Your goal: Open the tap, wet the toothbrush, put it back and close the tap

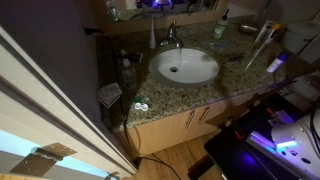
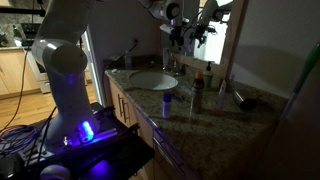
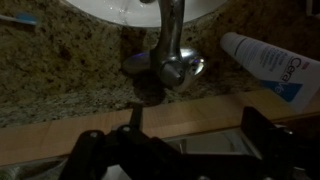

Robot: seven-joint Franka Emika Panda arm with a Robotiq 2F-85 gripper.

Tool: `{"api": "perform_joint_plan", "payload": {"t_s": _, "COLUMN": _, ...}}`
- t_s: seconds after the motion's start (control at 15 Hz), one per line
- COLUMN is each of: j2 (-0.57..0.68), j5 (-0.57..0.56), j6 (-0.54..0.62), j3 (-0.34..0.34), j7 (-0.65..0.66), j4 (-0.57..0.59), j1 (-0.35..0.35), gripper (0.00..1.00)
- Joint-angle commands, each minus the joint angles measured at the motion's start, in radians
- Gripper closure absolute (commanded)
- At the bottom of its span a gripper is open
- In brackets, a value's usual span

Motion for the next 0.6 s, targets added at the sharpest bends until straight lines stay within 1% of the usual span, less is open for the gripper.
{"api": "perform_joint_plan", "payload": {"t_s": 0.0, "j2": 0.013, "j5": -0.005, "j6": -0.013, "j3": 0.007, "j7": 0.000, "j4": -0.002, "j1": -0.003, "gripper": 0.00}}
{"api": "perform_joint_plan", "payload": {"t_s": 0.13, "j2": 0.021, "j5": -0.001, "j6": 0.001, "j3": 0.010, "j7": 0.000, "j4": -0.009, "j1": -0.001, "gripper": 0.00}}
{"api": "perform_joint_plan", "payload": {"t_s": 0.53, "j2": 0.028, "j5": -0.001, "j6": -0.029, "j3": 0.012, "j7": 0.006, "j4": -0.024, "j1": 0.001, "gripper": 0.00}}
